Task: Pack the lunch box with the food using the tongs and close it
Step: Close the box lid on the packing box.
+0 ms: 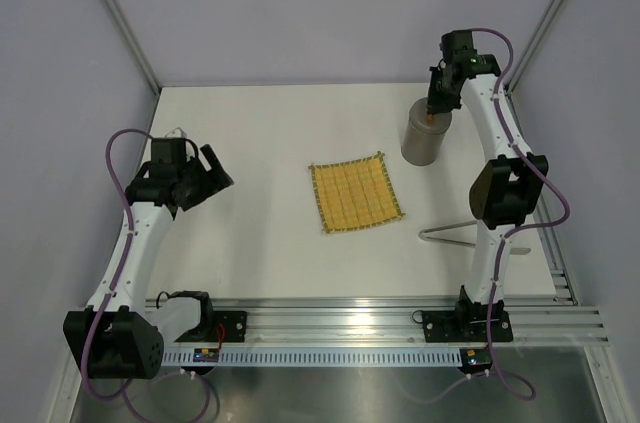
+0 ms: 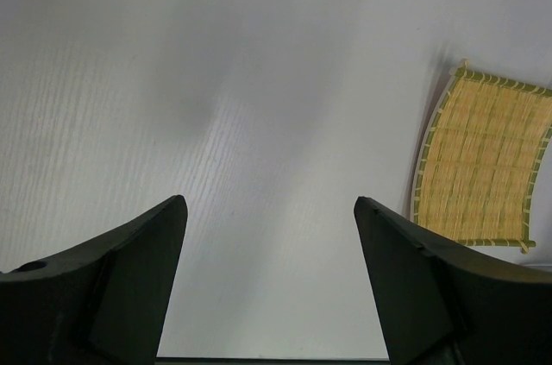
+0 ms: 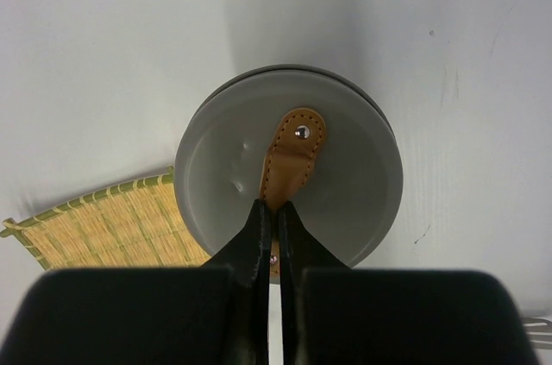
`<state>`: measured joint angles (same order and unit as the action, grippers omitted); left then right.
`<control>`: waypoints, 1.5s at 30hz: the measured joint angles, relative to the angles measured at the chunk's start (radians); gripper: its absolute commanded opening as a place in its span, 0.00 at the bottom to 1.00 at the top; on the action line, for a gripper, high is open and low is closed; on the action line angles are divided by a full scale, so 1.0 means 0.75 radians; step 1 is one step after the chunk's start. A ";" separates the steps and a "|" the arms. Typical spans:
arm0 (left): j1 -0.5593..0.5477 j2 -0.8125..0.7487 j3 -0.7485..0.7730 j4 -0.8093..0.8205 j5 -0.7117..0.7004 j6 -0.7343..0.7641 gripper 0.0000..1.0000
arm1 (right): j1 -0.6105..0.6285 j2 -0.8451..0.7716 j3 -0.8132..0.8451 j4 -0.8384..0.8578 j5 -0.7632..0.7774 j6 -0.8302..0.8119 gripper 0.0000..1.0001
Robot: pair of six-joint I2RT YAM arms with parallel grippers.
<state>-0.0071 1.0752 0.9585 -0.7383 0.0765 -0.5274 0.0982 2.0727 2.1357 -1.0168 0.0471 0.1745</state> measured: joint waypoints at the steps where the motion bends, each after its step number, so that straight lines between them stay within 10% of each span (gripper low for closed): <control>1: 0.000 0.000 0.000 0.000 -0.001 0.000 0.82 | 0.000 0.008 0.009 -0.003 -0.001 -0.002 0.00; 28: 0.000 -0.053 -0.025 -0.001 0.001 0.000 0.82 | 0.000 -0.222 -0.054 -0.070 -0.010 -0.011 0.00; 36: 0.000 -0.087 -0.028 -0.002 0.001 0.000 0.82 | 0.000 0.045 0.338 -0.179 -0.015 -0.015 0.00; 45: 0.000 -0.107 -0.042 -0.012 0.000 0.000 0.82 | 0.000 0.153 0.261 -0.216 -0.026 -0.019 0.00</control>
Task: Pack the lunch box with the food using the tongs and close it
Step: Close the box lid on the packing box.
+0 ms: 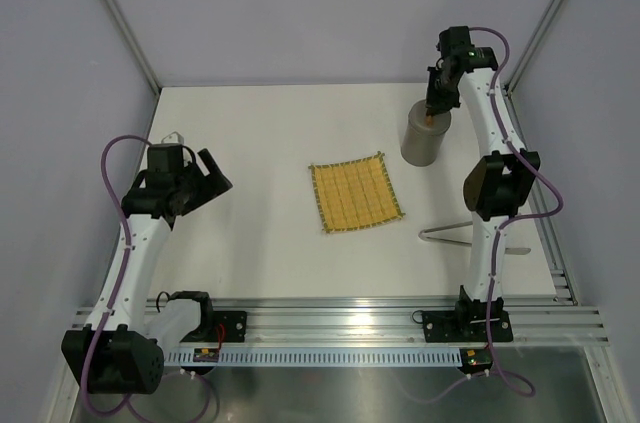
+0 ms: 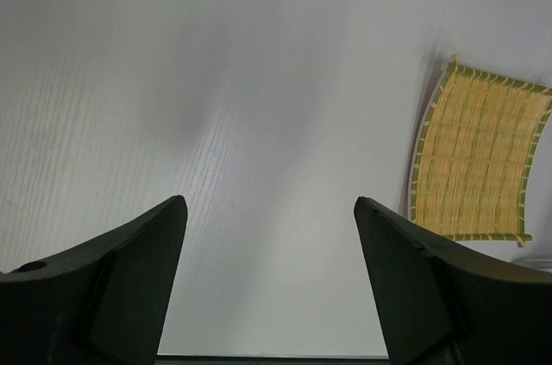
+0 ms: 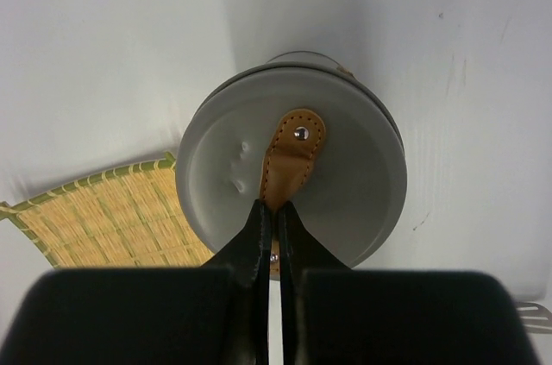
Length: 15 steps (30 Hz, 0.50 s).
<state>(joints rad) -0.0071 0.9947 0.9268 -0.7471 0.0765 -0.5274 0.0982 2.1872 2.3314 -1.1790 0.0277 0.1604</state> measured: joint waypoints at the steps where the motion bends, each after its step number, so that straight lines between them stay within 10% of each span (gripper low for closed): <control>1: 0.000 0.000 -0.003 0.000 0.000 0.000 0.82 | 0.000 -0.003 -0.015 0.011 -0.001 -0.001 0.00; 15: 0.000 -0.005 -0.034 -0.005 0.000 0.000 0.82 | -0.001 0.034 0.043 0.000 -0.037 -0.013 0.00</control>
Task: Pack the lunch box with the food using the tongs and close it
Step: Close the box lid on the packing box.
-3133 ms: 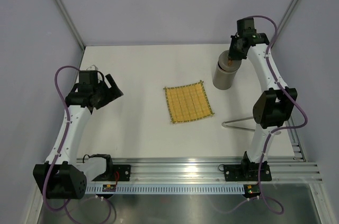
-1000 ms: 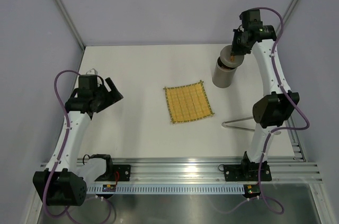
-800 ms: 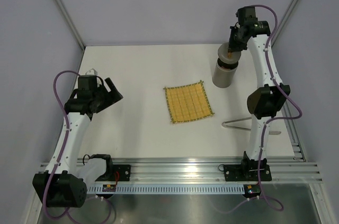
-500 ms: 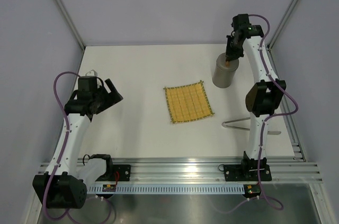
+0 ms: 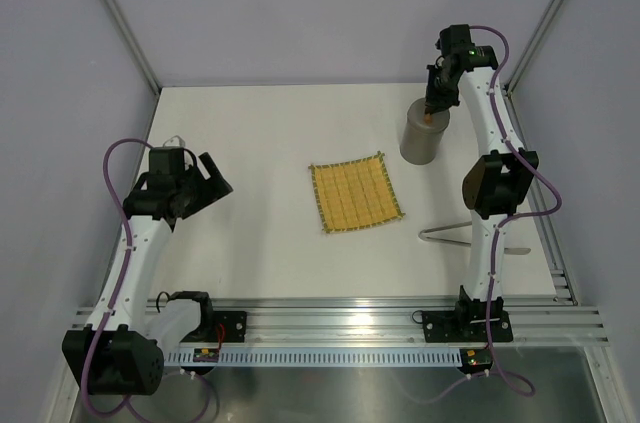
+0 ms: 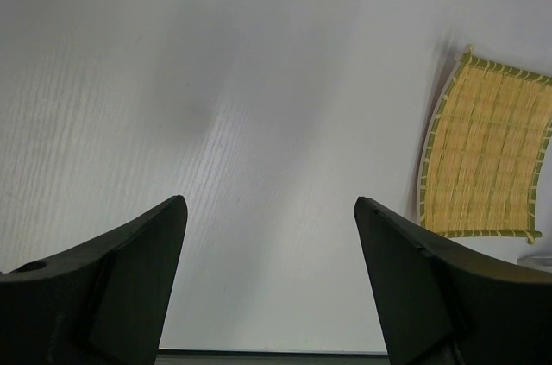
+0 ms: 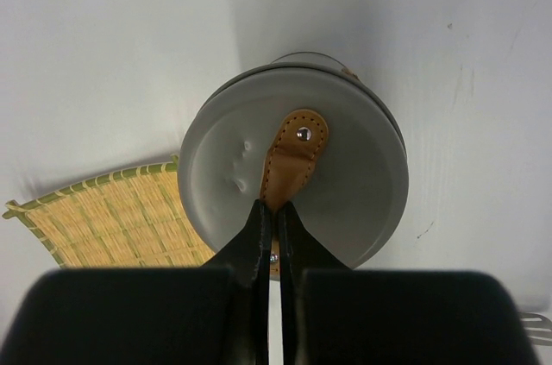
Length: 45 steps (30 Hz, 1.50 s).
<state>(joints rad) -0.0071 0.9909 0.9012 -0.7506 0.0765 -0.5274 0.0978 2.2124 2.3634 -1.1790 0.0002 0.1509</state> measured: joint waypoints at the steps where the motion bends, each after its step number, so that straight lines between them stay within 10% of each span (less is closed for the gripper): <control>1: 0.000 -0.002 -0.002 -0.002 0.000 0.000 0.82 | 0.001 0.000 0.000 0.000 0.000 0.000 0.00; 10: 0.000 -0.003 -0.011 -0.002 0.001 0.000 0.82 | 0.001 0.002 0.000 -0.001 0.004 -0.006 0.00; 17: 0.000 -0.003 -0.011 -0.002 0.001 0.000 0.82 | 0.006 -0.004 -0.010 0.037 0.012 0.018 0.46; 45: 0.000 -0.004 -0.015 -0.005 0.000 0.001 0.82 | 0.008 -0.079 -0.080 0.232 0.053 0.091 0.46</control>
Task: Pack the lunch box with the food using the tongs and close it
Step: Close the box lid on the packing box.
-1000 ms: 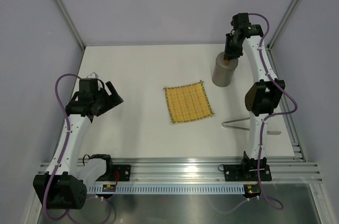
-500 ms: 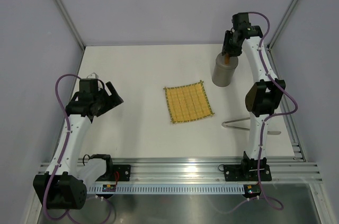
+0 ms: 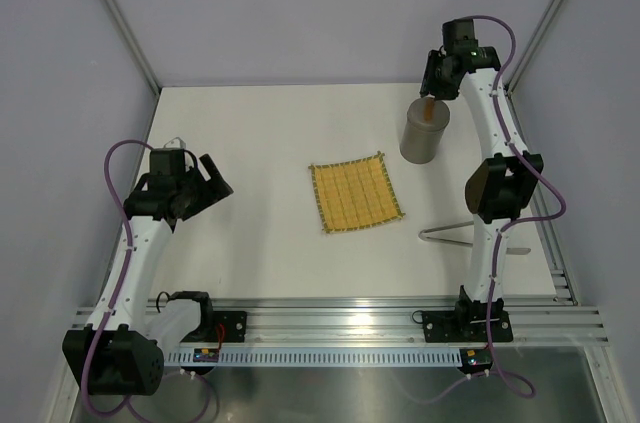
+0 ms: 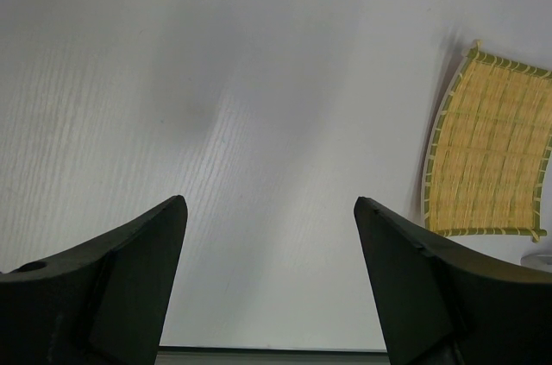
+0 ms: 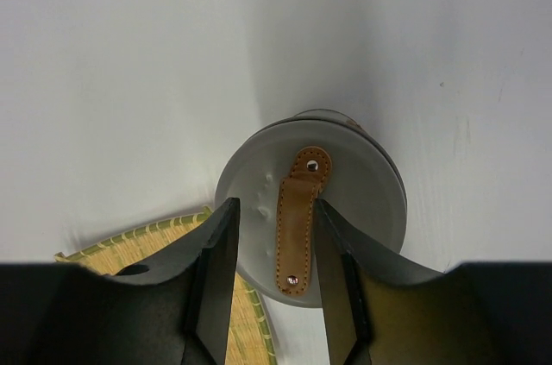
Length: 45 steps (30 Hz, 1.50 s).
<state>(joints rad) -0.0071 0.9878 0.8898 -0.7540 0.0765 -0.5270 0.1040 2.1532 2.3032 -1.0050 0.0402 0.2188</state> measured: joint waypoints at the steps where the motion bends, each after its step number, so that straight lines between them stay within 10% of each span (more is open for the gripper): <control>1: 0.000 0.000 0.000 0.000 0.000 0.001 0.82 | 0.000 -0.002 -0.001 0.001 0.001 0.002 0.46; 45: 0.000 -0.018 0.000 -0.005 0.000 0.010 0.82 | 0.021 -0.145 -0.078 0.103 0.099 0.012 0.51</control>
<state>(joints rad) -0.0071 0.9745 0.8898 -0.7578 0.0765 -0.5194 0.1196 2.0445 2.2448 -0.9279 0.1143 0.2276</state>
